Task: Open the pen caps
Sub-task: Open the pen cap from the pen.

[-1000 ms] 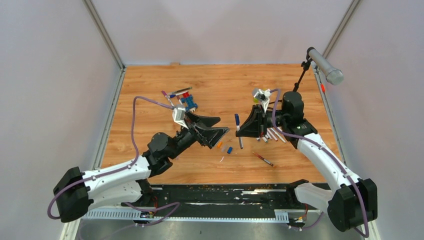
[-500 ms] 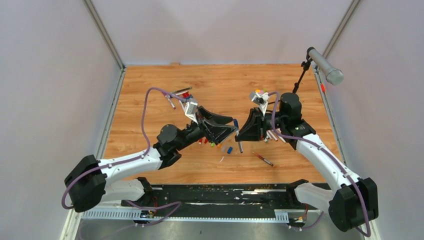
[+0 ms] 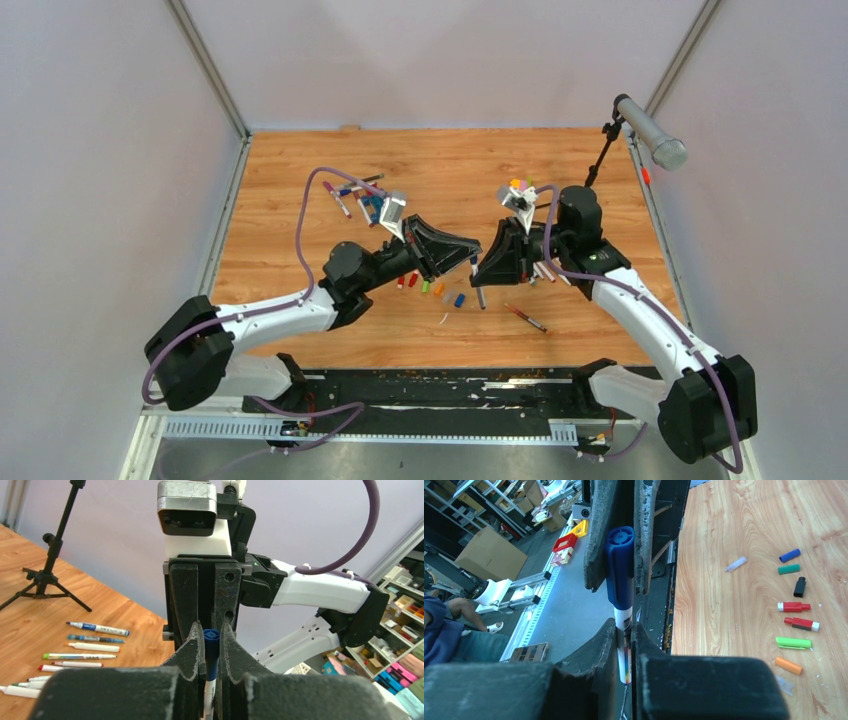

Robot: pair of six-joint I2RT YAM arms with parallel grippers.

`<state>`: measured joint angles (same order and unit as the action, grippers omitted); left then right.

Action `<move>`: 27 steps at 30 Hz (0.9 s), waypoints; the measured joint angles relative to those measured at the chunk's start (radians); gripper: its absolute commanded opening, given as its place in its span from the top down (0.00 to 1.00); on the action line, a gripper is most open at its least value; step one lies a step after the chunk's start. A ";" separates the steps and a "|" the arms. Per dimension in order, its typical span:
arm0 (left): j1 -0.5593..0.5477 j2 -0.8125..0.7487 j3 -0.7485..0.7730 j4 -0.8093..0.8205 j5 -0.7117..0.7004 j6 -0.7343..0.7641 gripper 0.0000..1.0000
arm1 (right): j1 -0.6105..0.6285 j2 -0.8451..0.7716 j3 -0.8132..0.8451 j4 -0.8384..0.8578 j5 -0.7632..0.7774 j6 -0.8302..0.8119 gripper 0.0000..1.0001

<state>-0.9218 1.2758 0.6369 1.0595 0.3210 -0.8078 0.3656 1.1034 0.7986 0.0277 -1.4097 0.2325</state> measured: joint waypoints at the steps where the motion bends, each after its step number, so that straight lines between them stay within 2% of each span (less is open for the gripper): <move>1: 0.001 0.000 0.000 0.001 0.003 -0.002 1.00 | 0.000 0.000 0.000 0.000 -0.002 0.000 1.00; 5: 0.025 0.000 0.004 0.008 0.026 -0.003 1.00 | 0.001 0.000 -0.006 0.021 0.004 -0.004 1.00; 9: 0.087 0.011 0.059 -0.052 0.084 -0.003 1.00 | 0.011 0.000 -0.032 0.086 0.050 -0.004 1.00; 13: 0.246 0.064 0.274 0.007 0.060 -0.024 1.00 | 0.042 0.002 -0.109 0.076 0.055 -0.010 1.00; 17: 0.351 0.095 0.395 0.126 0.026 -0.068 1.00 | 0.058 0.002 -0.125 0.059 0.057 -0.035 1.00; 20: 0.362 0.093 0.387 0.164 0.028 -0.091 1.00 | 0.058 -0.006 -0.120 -0.021 0.079 -0.129 1.00; 23: 0.366 0.050 0.288 0.137 0.027 -0.099 1.00 | 0.056 -0.023 -0.097 -0.177 0.143 -0.293 1.00; 27: 0.372 -0.091 0.120 -0.057 -0.008 -0.085 1.00 | 0.039 -0.062 -0.059 -0.369 0.282 -0.534 1.00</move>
<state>-0.5499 1.1851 0.7567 1.0023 0.3130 -0.8932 0.4042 1.0416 0.7399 -0.3416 -1.1278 -0.3016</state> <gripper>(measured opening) 0.043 0.106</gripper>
